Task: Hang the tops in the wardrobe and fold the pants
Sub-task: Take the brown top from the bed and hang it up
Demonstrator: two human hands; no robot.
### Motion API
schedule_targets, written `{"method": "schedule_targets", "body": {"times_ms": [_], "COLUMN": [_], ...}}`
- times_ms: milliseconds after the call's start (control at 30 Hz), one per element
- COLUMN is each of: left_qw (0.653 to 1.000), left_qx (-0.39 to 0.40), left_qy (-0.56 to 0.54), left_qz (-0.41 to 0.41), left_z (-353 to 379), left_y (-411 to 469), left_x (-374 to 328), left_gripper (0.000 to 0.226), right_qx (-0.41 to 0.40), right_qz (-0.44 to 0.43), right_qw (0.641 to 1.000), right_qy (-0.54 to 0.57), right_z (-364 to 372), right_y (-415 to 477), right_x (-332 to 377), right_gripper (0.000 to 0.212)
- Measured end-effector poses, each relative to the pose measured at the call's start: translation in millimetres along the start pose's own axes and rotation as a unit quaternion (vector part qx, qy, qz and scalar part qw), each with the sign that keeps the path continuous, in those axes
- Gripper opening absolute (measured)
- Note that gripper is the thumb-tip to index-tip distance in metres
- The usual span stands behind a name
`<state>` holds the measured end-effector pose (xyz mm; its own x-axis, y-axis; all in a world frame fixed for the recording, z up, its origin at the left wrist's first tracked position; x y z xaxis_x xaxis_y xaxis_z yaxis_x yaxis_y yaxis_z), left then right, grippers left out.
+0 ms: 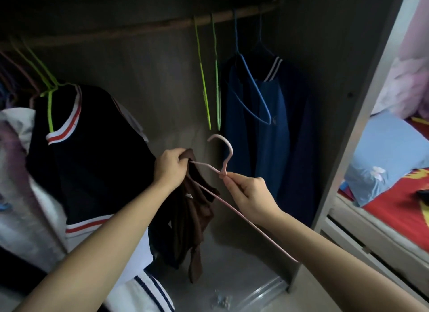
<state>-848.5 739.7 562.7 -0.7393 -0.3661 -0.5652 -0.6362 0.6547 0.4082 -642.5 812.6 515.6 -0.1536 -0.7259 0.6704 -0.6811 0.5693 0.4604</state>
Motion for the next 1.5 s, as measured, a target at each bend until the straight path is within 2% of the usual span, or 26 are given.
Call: {"method": "schedule_targets", "body": {"times_ms": [100, 200, 267, 333, 433, 533, 600, 700, 767, 867, 933, 1000, 1100, 1133, 1200, 1267, 1333, 1400, 1500], "left_qw": [0.998, 0.995, 0.994, 0.996, 0.997, 0.995, 0.993, 0.989, 0.989, 0.988, 0.988, 0.988, 0.987, 0.986, 0.985, 0.984, 0.983, 0.982, 0.982], "left_qx": [0.012, -0.014, -0.01, 0.022, 0.012, 0.009, -0.013, -0.076, -0.104, -0.128, -0.141, -0.145, -0.151, -0.156, -0.167, -0.174, -0.181, -0.186, -0.183], "left_qy": [-0.013, -0.011, 0.019, -0.007, -0.008, 0.008, 0.021, 0.04, 0.023, 0.018, 0.008, -0.004, -0.005, -0.002, 0.002, -0.003, -0.005, -0.009, -0.022], "left_qz": [0.056, 0.102, 0.105, 0.087, 0.074, 0.101, 0.119, 0.118, 0.102, 0.087, 0.067, 0.056, 0.058, 0.058, 0.049, 0.031, 0.011, -0.01, -0.038], "left_z": [-7.3, -20.3, -23.4, -22.3, -23.5, -21.7, -24.8, -36.8, -44.8, -52.1, -55.7, -56.7, -58.3, -60.6, -66.2, -72.4, -79.6, -86.8, -94.2], "left_y": [-5.7, -4.0, 0.2, 0.2, -5.7, -10.1, -9.1, -7.3, -5.2, -6.0, -8.0, -9.3, -11.3, -11.8, -11.8, -9.4, -6.0, -2.0, 1.7], "left_x": [-13.2, -18.6, -16.1, -18.0, -30.8, -49.2, -59.1, -68.8, -71.1, -76.7, -80.3, -84.4, -84.4, -82.6, -75.1, -65.7, -53.9, -36.5, -11.5], "left_gripper": [0.02, 0.021, 0.036, 0.049, 0.036, 0.025, 0.019, 0.013, 0.013, 0.012, 0.012, 0.013, 0.013, 0.014, 0.017, 0.022, 0.026, 0.028, 0.036], "right_qx": [-0.005, -0.015, -0.042, -0.071, -0.102, -0.111, -0.137, -0.23, -0.269, -0.234, -0.167, -0.095, -0.044, -0.009, 0.097, 0.174, 0.161, 0.081, -0.016], "right_qz": [0.018, -0.013, -0.058, -0.092, -0.088, -0.105, -0.099, -0.062, -0.091, -0.134, -0.116, -0.134, -0.237, -0.238, -0.172, -0.096, -0.066, -0.061, -0.042], "right_qw": [1.0, 0.999, 0.997, 0.993, 0.991, 0.988, 0.982, 0.949, 0.93, 0.919, 0.925, 0.931, 0.934, 0.946, 0.97, 0.974, 0.973, 0.969, 0.965], "right_qy": [0.026, 0.046, 0.041, 0.016, -0.007, -0.031, -0.089, -0.205, -0.235, -0.287, -0.32, -0.326, -0.262, -0.22, -0.14, -0.111, -0.151, -0.225, -0.26], "right_z": [-5.5, -17.1, -23.3, -22.9, -23.5, -31.7, -37.5, -47.8, -49.9, -34.2, -15.7, 4.0, 22.1, 26.1, 36.5, 44.0, 35.7, 12.3, -24.8], "right_y": [14.6, 22.1, 21.5, 20.4, 21.2, 21.9, 22.9, 15.6, 3.5, -11.5, -12.5, -12.8, -20.6, -22.3, -22.5, -24.2, -24.1, -20.6, -20.1], "right_x": [-1.8, 5.6, 16.0, 23.4, 21.5, 24.1, 29.4, 39.0, 48.5, 51.8, 44.4, 44.0, 59.4, 62.7, 55.6, 37.6, 19.3, 4.5, -17.0], "right_gripper": [0.027, 0.03, 0.028, 0.026, 0.03, 0.031, 0.031, 0.034, 0.039, 0.043, 0.048, 0.042, 0.026, 0.025, 0.024, 0.028, 0.032, 0.035, 0.041]}}
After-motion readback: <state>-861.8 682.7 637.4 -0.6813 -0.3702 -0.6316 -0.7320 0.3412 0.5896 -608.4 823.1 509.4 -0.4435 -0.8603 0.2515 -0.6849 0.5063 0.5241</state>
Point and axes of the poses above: each hand's wrist, its own y-axis towards the middle knuckle, its own z-axis out of the palm, x = y × z, the point moved 7 cm from there along y, towards the middle knuckle, and after that the axes turned 7 degrees about -y, right-handed, at the moved point
